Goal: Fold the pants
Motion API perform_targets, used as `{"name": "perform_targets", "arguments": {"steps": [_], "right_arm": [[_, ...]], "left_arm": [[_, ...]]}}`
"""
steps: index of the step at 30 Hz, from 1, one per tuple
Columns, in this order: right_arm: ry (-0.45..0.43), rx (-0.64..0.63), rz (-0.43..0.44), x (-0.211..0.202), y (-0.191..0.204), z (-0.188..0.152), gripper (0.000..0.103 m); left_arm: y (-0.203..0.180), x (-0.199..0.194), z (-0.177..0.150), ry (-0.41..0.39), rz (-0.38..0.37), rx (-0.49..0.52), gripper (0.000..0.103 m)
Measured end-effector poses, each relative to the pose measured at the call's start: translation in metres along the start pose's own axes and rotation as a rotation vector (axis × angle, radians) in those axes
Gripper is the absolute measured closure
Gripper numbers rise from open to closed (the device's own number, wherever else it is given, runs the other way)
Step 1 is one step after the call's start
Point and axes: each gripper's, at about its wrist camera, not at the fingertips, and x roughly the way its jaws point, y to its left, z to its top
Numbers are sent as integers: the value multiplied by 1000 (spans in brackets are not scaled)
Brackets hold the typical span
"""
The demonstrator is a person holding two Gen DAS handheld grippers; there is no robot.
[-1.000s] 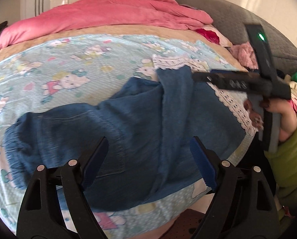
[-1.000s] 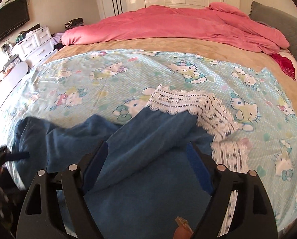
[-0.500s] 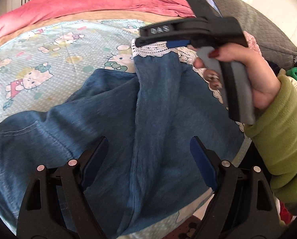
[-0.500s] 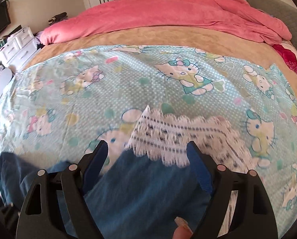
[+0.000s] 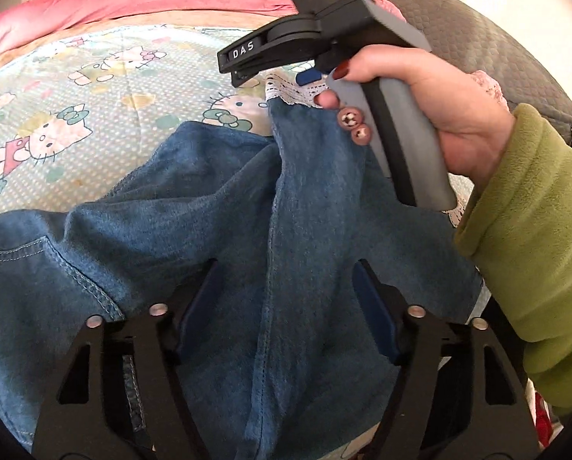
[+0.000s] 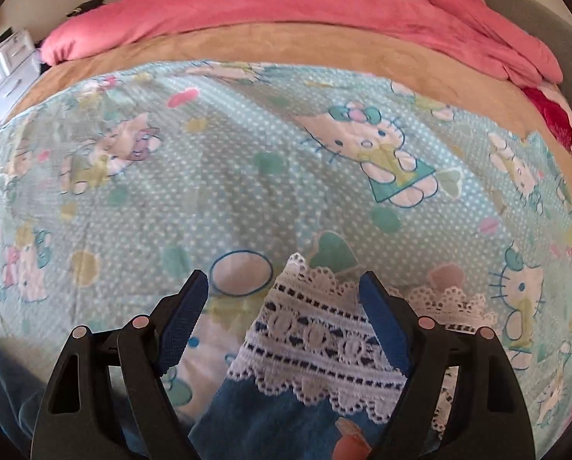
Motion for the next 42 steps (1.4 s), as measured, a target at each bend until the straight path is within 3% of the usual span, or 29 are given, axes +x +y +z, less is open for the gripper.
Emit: {"name": "perform_targets", "arguments": {"steps": [3,5,7,11,25,28,35,37,42], "right_arm": [[16,15,-14,9,-2,1,30],[5,13,-11,9,-3,2,47],[-5,6,-2,6,-5,2,73],[-20,3,2,0,-14,-1,94],[-170,147,170,-87,-88,-53,95],[-199,167,181,-109,-100,-71,95],[-238,233,186,-149,-136,-117,95],[-239,253,184,-157,-146,-132,95],[-224,282,183,-169,-160,-170,95]], "left_arm": [[1,0,0,-3,2,5,51],[3,0,4,-4,0,6,52],[4,1,4,-6,-1,7,54],[7,1,3,-11,3,12,54],[1,4,-1,-26,24,38,54],[1,5,-1,-30,29,49,69],[4,-3,-6,-46,29,59,82],[2,-5,-7,-49,28,72,90],[-6,-24,-12,-85,21,120,95]]}}
